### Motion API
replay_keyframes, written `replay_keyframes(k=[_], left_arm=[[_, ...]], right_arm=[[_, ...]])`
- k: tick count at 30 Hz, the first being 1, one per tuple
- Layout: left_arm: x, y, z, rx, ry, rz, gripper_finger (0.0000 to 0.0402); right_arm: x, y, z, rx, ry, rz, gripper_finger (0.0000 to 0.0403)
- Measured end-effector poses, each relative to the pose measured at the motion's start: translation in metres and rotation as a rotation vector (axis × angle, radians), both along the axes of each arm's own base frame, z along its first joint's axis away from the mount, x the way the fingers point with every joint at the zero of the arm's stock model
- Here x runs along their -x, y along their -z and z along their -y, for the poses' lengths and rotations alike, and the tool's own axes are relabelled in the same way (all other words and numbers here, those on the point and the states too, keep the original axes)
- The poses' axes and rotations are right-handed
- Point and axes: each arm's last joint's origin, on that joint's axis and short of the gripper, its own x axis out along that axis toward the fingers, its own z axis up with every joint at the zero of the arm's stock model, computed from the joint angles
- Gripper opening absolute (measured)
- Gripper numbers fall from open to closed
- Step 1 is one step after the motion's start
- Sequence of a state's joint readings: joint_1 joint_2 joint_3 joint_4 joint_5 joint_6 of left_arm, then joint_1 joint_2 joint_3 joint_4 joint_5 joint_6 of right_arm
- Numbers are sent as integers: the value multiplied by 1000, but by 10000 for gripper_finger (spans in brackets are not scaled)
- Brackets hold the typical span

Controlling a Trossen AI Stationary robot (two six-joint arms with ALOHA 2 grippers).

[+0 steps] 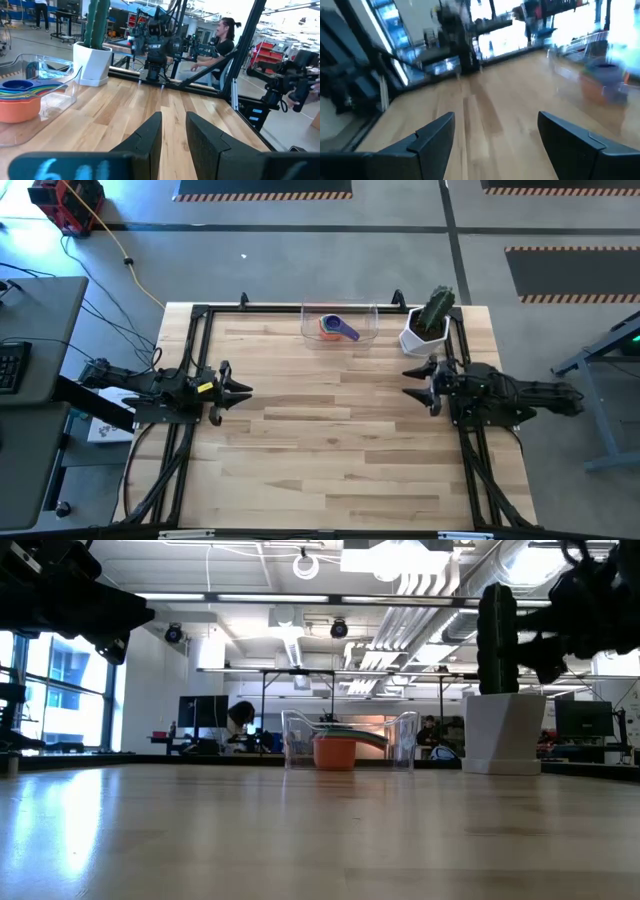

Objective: Nest measuring cups in basket
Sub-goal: Return to Home Position

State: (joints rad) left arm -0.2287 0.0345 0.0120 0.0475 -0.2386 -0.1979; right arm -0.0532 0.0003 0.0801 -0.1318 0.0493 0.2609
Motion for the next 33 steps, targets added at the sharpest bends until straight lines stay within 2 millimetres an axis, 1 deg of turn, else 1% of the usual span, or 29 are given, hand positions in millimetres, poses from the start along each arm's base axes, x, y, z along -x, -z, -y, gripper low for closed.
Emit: replay_keyframes(k=[1,5,9,14,33], left_arm=[[0,0,0,0,0,0,78],[0,0,0,0,0,0,78],[0,0,0,0,0,1,78],[0,0,0,1,0,1,78],[0,0,0,0,0,1,78]], right_arm=[[-1,5,0,-14,-9,-15,275],[-4,9,-1,4,-53,-20,275],[-4,9,-1,37,-53,-29,275],[-5,9,-1,12,-48,-28,275],[-5,9,-1,11,-47,-29,275]])
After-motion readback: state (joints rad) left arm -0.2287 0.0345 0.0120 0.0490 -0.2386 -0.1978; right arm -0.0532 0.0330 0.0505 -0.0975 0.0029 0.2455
